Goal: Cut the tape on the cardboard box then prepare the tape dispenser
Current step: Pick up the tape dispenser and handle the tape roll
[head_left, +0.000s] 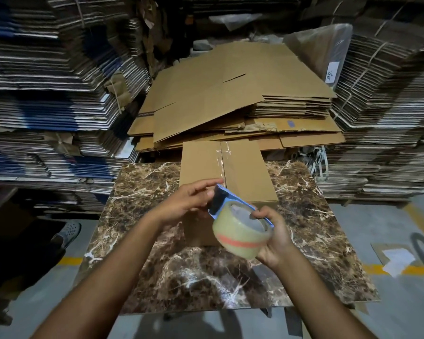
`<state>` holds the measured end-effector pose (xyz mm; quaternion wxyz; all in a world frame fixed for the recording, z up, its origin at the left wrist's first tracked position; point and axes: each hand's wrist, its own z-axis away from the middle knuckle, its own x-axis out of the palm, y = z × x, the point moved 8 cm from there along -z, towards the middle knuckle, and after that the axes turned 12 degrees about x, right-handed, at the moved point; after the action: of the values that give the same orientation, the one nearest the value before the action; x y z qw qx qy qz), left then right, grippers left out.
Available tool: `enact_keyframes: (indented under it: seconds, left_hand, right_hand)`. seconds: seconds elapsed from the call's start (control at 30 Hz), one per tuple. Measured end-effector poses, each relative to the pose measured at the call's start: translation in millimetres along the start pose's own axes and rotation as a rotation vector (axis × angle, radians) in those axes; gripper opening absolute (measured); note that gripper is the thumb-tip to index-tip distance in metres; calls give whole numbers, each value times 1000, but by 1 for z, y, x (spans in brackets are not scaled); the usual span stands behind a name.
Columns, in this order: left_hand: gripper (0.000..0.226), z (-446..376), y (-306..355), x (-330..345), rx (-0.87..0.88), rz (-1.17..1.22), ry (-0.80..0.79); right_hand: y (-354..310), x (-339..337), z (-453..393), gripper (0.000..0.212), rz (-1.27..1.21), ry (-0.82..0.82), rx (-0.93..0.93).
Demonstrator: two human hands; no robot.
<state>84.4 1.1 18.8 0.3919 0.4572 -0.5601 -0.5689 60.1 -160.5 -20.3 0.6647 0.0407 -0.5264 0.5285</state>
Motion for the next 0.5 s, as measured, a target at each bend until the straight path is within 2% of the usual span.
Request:
enact_keyframes:
  seconds: [0.07, 0.13, 0.23, 0.3, 0.4, 0.5]
  left_hand:
    - [43, -4, 1, 0, -44, 32, -37]
    - [37, -11, 2, -1, -33, -38, -32]
    - [35, -21, -1, -9, 16, -40, 116]
    - [33, -24, -8, -22, 33, -165, 233]
    - [19, -25, -17, -37, 50, -385, 312]
    - [18, -26, -21, -44, 78, -336, 375]
  right_hand:
    - [-8, -5, -5, 42, 160, 31, -141]
    - [-11, -6, -4, 38, 280, 68, -288]
    - [-19, 1, 3, 42, 375, 105, -499]
    - [-34, 2, 2, 42, 441, 188, -598]
    - [-64, 1, -14, 44, 586, 344, -596]
    - [-90, 1, -36, 37, 752, 441, -487]
